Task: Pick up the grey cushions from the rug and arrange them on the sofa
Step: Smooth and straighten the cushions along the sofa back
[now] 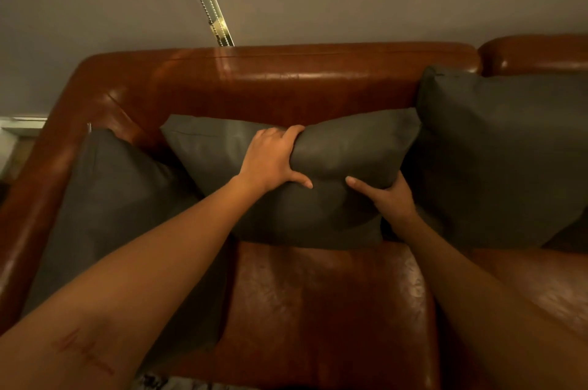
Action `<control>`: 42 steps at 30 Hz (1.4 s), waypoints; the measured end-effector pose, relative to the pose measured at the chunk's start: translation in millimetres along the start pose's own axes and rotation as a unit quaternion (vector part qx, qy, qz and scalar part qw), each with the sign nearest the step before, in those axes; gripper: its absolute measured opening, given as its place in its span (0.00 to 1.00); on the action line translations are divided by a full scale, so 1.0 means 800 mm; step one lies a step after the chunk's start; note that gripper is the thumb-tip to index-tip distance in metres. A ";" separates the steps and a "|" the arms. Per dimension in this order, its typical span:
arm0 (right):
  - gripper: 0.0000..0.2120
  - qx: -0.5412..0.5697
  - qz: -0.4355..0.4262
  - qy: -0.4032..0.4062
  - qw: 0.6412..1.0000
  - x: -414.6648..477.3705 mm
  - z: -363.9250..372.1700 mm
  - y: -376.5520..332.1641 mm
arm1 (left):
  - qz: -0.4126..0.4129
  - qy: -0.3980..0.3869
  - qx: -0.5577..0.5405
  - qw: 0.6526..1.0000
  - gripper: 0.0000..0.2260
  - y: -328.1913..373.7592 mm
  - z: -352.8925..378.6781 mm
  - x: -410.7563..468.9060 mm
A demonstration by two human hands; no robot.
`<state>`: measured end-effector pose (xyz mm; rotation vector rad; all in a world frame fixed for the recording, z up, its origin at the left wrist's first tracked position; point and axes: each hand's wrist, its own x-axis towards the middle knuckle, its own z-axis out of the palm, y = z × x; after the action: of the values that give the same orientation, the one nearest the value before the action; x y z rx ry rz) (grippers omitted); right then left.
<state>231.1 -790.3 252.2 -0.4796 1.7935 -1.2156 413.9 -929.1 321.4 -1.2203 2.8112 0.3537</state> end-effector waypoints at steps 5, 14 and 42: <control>0.38 -0.027 -0.038 0.018 0.999 -0.022 0.011 -0.006 | -0.023 -0.009 0.007 1.000 0.46 -0.003 -0.016 -0.017; 0.33 -0.022 -0.054 0.003 0.998 -0.035 0.002 -0.002 | -0.031 0.002 -0.001 1.000 0.36 0.011 -0.025 -0.037; 0.58 0.088 -0.049 0.034 0.994 -0.051 -0.088 0.018 | 0.160 0.036 0.079 0.983 0.12 0.149 -0.074 -0.029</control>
<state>196.2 -716.6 266.6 -0.4337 1.7178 -1.4599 346.0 -847.5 404.3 -0.7655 3.0289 0.0969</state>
